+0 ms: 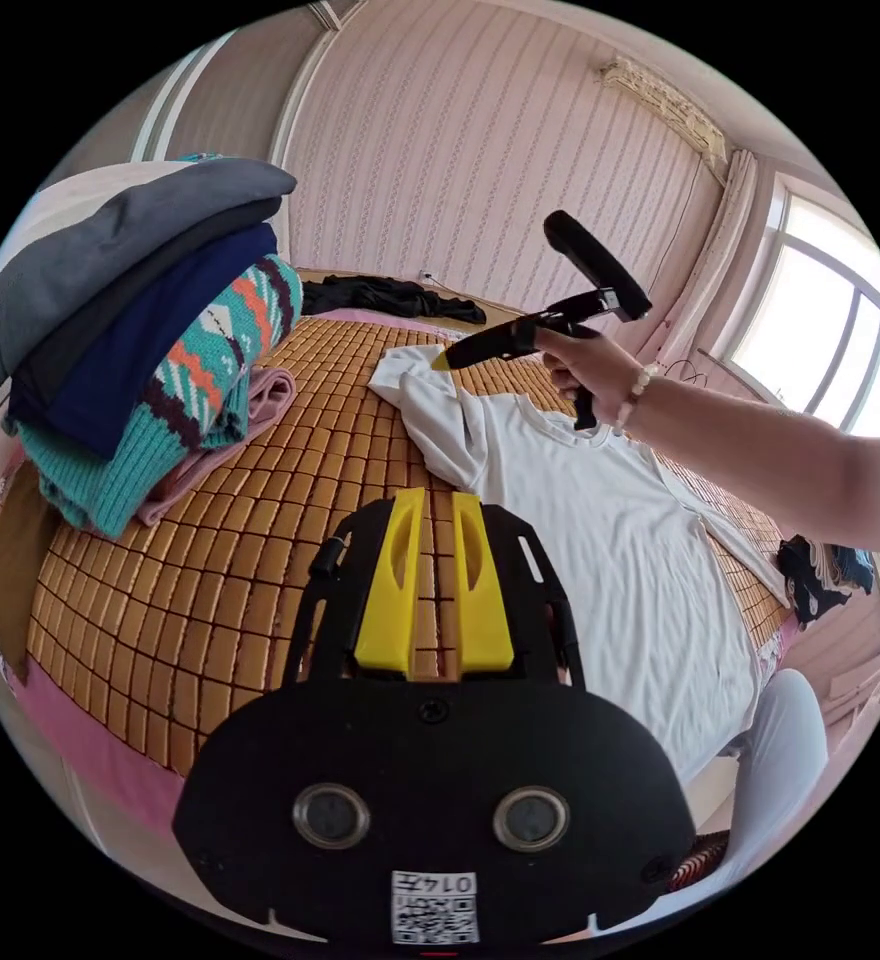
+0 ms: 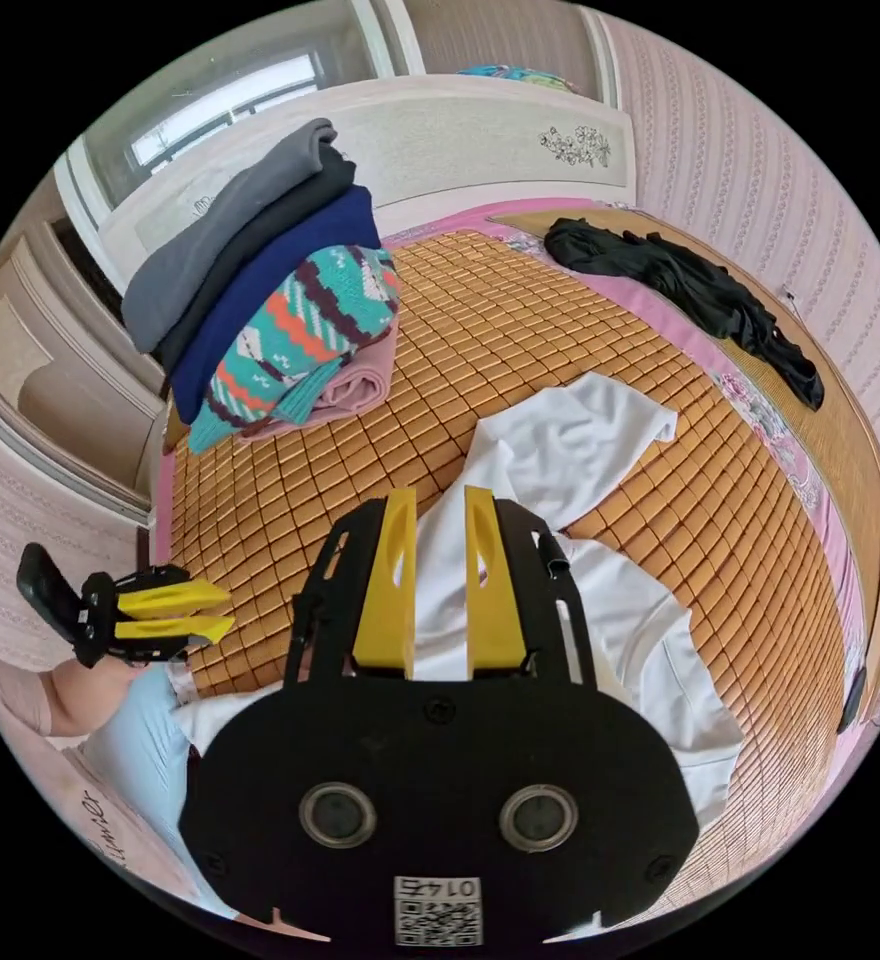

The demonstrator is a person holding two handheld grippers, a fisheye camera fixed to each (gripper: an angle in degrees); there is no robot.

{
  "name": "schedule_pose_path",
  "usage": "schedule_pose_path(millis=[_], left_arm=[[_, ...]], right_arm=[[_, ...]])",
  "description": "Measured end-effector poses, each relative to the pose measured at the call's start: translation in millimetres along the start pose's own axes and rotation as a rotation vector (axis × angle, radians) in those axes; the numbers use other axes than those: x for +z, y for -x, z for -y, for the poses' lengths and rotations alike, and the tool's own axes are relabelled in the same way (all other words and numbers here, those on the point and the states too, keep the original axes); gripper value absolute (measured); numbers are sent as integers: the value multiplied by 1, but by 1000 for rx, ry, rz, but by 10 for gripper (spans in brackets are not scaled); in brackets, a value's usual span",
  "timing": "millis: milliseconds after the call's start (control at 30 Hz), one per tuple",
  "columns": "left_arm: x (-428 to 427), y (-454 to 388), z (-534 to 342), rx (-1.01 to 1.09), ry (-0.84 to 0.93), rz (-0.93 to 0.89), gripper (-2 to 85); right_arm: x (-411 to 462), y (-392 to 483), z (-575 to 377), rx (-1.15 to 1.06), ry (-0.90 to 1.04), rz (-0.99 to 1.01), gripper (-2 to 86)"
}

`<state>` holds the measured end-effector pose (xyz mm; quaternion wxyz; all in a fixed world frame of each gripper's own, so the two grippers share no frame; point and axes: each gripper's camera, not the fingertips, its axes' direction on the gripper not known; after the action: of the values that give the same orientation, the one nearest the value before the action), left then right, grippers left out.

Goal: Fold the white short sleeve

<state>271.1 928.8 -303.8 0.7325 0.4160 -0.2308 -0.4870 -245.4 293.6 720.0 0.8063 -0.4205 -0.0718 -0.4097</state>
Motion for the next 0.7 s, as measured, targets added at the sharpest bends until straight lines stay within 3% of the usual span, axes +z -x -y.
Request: schedule_pose_path(millis=[100,167,267,367,500,567,700], left_arm=[[-19,13,2,22,-10,-11,51],[-29,20,3,23,-16,-14,51],[-47,34,1,-3,-22,-7,51],[-72,42,-5,-9,-25,24,55],[-114,46,-23,9,19,54,61],[-132,46,-31,13,40,62,62],[-151,49,-34,49,71,152,61]], right_arm=[[54,-14,27,51,97,-77,79],[84,-23,35,63,214,-113,22],[84,-22,33,-31,146,85,4],[54,1,17,-330,16,413,2],[30,23,-11,-647,147,755,1],[27,22,-19,-694,189,805,1],[53,-4,-28,-645,281,722,1]])
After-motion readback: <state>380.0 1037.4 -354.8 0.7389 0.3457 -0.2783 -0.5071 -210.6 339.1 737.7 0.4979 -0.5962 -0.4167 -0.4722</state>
